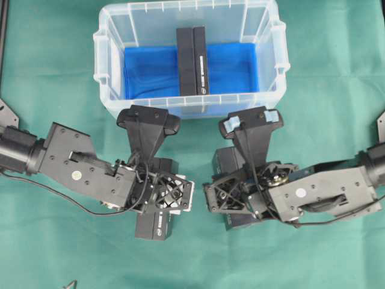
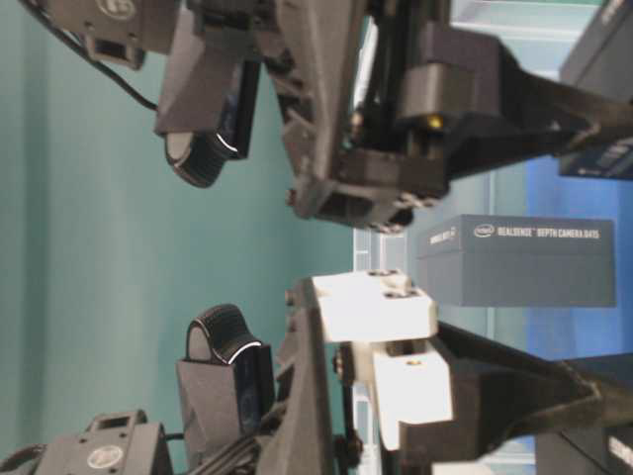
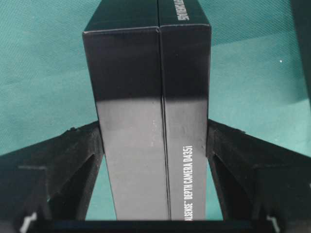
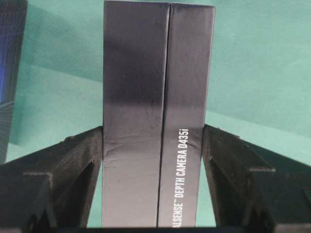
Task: Take the box out of the case with both arms.
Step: 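Carry both held boxes forward over the bin rim toward the table, then lower the boxes onto the tablecloth and open both grippers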
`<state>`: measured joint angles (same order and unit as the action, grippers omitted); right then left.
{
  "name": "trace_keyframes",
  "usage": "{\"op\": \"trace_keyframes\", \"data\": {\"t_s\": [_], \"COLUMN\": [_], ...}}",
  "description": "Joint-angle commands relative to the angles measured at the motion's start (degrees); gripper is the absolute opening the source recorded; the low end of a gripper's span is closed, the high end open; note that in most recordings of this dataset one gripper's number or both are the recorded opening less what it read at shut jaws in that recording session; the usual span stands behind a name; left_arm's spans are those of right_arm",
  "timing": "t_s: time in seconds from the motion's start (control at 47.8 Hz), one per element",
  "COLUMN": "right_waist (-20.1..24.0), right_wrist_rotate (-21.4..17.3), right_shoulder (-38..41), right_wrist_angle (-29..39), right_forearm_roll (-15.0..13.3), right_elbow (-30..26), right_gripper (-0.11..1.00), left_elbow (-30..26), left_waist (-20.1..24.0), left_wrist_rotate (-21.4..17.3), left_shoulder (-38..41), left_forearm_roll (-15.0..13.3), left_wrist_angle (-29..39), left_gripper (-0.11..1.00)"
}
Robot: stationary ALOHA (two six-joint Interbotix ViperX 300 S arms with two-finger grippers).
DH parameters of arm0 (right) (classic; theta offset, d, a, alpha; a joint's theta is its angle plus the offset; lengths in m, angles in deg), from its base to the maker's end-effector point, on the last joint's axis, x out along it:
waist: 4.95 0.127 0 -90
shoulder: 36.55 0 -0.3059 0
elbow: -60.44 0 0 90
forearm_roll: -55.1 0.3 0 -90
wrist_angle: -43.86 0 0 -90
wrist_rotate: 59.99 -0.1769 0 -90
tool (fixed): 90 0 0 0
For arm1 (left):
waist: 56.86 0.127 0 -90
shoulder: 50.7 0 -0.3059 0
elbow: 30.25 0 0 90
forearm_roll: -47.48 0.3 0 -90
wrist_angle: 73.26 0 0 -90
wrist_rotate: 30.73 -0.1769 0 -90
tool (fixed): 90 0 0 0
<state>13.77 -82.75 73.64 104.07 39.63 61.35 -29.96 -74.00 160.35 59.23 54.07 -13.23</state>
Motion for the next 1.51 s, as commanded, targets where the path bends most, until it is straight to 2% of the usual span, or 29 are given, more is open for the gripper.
{"op": "trace_keyframes", "data": {"t_s": [0.0,0.084,0.251,0.397,0.439,0.481,0.523,0.565,0.628,0.69,0.962,1.192,1.485], "right_waist": [0.09,0.09,0.09,0.00,0.00,0.09,0.09,0.09,0.09,0.09,0.09,0.09,-0.62], "right_wrist_rotate": [-0.09,-0.09,0.26,0.70,0.79,0.79,0.88,1.14,1.76,2.20,2.37,2.72,7.56], "right_shoulder": [-0.79,-0.62,-0.70,-0.70,-0.70,-0.70,-0.70,-0.79,-0.97,-1.14,-1.85,-4.57,-8.96], "right_wrist_angle": [-0.70,-0.79,-1.67,-3.08,-3.16,-2.90,-2.81,-2.81,-2.81,-2.72,-1.49,3.69,12.66], "right_forearm_roll": [-0.26,-0.26,0.00,0.09,0.09,0.09,0.09,0.09,0.00,-0.09,-0.09,-0.44,-2.02], "right_elbow": [-0.62,-0.62,-0.79,-0.70,-0.70,-0.70,-0.70,-0.70,-0.79,-0.88,-1.23,-3.87,-10.20], "right_gripper": [0.65,0.65,0.65,0.65,0.65,0.66,0.70,0.80,0.92,0.96,0.92,0.91,0.91], "left_elbow": [-0.70,-0.70,-0.88,-1.14,-1.14,-1.32,-1.41,-1.49,-1.49,-1.49,-1.76,-4.83,-11.16], "left_waist": [-0.09,-0.18,0.09,0.35,0.35,0.35,0.35,0.35,0.35,0.35,0.53,0.53,1.23], "left_wrist_rotate": [-0.09,-0.79,-4.66,-4.66,-4.66,-4.66,-4.75,-4.75,-4.75,-4.75,-4.66,-4.75,-5.19], "left_shoulder": [-1.23,-1.23,-1.23,-1.23,-1.14,-1.14,-1.14,-1.23,-1.23,-1.32,-1.85,-3.08,-6.94], "left_forearm_roll": [0.18,0.09,-1.58,-2.46,-2.64,-2.99,-3.08,-3.08,-3.08,-3.08,-3.08,-3.16,-1.67], "left_wrist_angle": [-0.26,-0.79,-1.49,-1.49,-1.49,-1.49,-1.49,-1.49,-1.49,-1.49,-1.41,0.26,12.57], "left_gripper": [0.62,0.62,0.62,0.63,0.68,0.78,0.86,0.91,0.91,0.91,0.91,0.91,0.91]}}
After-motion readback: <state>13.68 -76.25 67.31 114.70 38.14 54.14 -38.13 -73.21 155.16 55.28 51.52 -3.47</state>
